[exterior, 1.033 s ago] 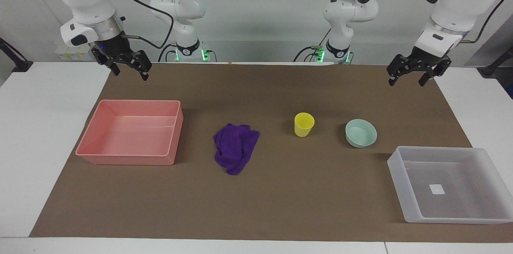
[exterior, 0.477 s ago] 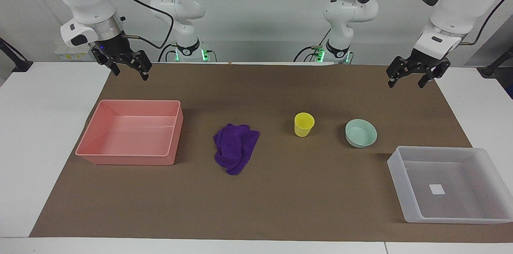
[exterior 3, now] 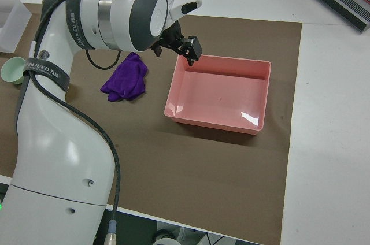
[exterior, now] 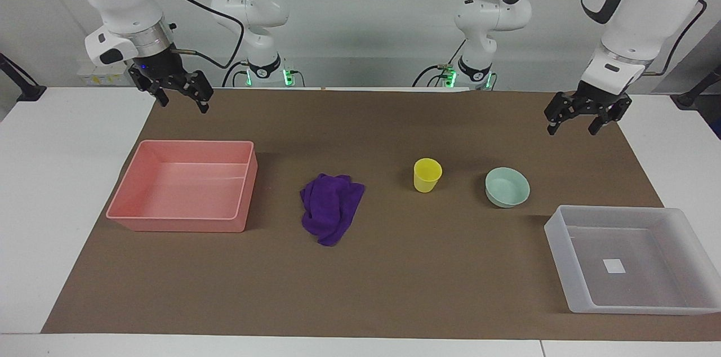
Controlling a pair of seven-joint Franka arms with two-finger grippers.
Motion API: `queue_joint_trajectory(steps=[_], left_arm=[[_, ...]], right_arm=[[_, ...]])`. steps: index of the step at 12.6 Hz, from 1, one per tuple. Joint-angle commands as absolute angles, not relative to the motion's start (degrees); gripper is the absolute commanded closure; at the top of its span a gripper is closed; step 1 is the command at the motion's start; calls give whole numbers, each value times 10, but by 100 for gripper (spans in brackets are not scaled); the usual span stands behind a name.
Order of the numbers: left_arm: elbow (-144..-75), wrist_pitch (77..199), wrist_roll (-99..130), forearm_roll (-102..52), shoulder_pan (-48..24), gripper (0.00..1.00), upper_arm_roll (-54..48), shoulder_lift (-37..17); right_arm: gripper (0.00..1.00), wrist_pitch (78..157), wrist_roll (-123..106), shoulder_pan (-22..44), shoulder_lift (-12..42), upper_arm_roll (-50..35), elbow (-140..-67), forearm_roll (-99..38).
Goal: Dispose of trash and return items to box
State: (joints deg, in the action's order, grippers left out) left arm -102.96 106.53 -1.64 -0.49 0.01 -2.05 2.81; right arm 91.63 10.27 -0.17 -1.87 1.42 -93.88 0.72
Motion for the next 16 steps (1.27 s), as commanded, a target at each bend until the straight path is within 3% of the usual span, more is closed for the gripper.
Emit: queue_joint_trajectory(steps=[1,6,12,13,14,16], left_arm=[[-1112,1134,-28,7,11,0,-27,53],[-1247,1323,-28,6,10,0,-28,18],[-1300,1442,-29,6,6,0,-28,-50],[-1301,1439,-29,6,4,8,-28,-58],[-1301,1434,-30,6,5,25,-29,-57],[-1300,1434,-30,6,3,99,-29,-57]], right_arm=[[0,910,92,-6,-28,11,-947,-3],[0,910,92,-6,-28,11,-947,-3],[0,910,92,-6,-28,11,-947,-3],[0,910,92,-6,-28,11,-947,-3],[0,910,92,-6,-28,11,-947,-3],[0,910,91,-6,-28,11,-947,-3]])
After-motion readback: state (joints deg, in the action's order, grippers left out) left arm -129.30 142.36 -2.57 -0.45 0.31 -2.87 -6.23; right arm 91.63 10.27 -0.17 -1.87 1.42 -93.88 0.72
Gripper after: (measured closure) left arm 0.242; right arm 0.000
